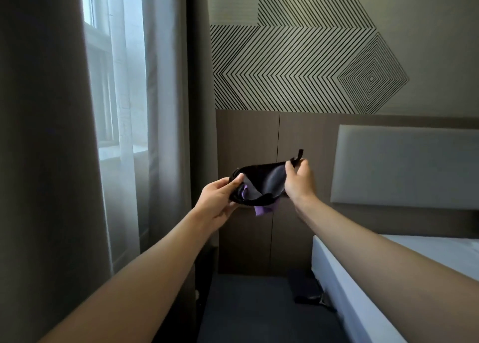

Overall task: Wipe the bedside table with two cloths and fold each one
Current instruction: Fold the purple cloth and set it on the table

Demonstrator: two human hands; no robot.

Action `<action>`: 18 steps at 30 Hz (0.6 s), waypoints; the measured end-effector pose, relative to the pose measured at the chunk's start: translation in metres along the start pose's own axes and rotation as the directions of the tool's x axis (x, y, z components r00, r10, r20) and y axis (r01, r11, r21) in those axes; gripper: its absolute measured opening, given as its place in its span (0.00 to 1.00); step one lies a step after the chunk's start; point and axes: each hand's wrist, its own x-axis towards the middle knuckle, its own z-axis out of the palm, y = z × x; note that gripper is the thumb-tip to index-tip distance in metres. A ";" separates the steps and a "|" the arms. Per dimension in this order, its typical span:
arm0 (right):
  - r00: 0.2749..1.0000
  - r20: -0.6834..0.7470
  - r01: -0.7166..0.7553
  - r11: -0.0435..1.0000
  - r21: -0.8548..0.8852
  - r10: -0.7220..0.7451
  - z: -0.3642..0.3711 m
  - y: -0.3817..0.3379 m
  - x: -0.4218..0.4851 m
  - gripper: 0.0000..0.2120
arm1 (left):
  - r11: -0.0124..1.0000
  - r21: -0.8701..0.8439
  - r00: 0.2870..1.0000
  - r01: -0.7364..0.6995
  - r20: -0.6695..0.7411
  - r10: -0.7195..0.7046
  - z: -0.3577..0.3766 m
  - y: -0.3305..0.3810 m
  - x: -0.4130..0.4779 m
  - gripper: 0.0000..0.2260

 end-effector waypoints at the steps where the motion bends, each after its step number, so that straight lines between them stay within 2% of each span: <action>1: 0.999 -0.033 0.039 0.997 -0.062 -0.041 -0.005 -0.001 0.001 0.16 | 1.000 0.010 1.000 0.004 0.006 -0.004 -0.003 0.003 -0.001 0.05; 3: 0.990 -0.067 0.113 0.988 -0.106 -0.121 -0.010 -0.002 0.005 0.13 | 0.995 0.098 1.000 0.023 -0.006 -0.023 -0.008 0.006 -0.003 0.01; 5: 0.985 -0.075 0.149 0.982 -0.113 -0.158 -0.010 -0.007 0.006 0.12 | 0.945 0.326 0.999 0.027 -0.044 -0.013 -0.010 0.006 -0.003 0.06; 6: 0.984 -0.069 0.158 0.981 -0.110 -0.166 -0.009 -0.009 0.006 0.12 | 0.868 0.497 0.999 -0.002 -0.045 0.028 -0.010 0.005 -0.002 0.08; 7: 0.982 -0.053 0.174 0.979 -0.106 -0.180 -0.008 -0.011 0.006 0.12 | 0.740 0.671 0.995 -0.052 -0.027 0.094 -0.010 0.004 -0.003 0.10; 8: 0.980 -0.032 0.193 0.976 -0.100 -0.197 -0.007 -0.012 0.006 0.11 | 0.569 0.814 0.983 -0.116 0.010 0.185 -0.009 0.004 -0.004 0.11; 9: 0.978 -0.009 0.205 0.975 -0.087 -0.207 -0.006 -0.014 0.005 0.10 | 0.424 0.889 0.961 -0.171 0.057 0.269 -0.008 0.004 -0.004 0.13; 10: 0.978 0.015 0.207 0.976 -0.066 -0.206 -0.006 -0.015 0.006 0.09 | 0.343 0.915 0.945 -0.211 0.102 0.310 -0.006 0.005 -0.005 0.13; 11: 0.980 0.036 0.195 0.980 -0.042 -0.194 -0.005 -0.015 0.007 0.09 | 0.337 0.912 0.945 -0.235 0.133 0.300 -0.003 0.007 -0.005 0.11; 13: 0.984 0.058 0.170 0.985 -0.014 -0.169 -0.004 -0.017 0.009 0.09 | 0.442 0.868 0.972 -0.227 0.173 0.158 0.004 0.006 -0.007 0.06; 15: 0.985 0.053 0.167 0.986 -0.010 -0.166 -0.004 -0.020 0.011 0.09 | 0.533 0.828 0.982 -0.172 0.188 0.025 0.012 0.000 -0.010 0.09; 16: 0.984 0.051 0.170 0.985 -0.014 -0.169 -0.005 -0.021 0.011 0.09 | 0.551 0.817 0.983 -0.170 0.183 0.032 0.014 -0.006 -0.009 0.09; 18: 0.984 0.041 0.177 0.983 -0.053 -0.175 -0.008 -0.023 0.014 0.10 | 0.575 0.794 0.980 -0.195 0.139 0.141 0.014 -0.018 -0.003 0.06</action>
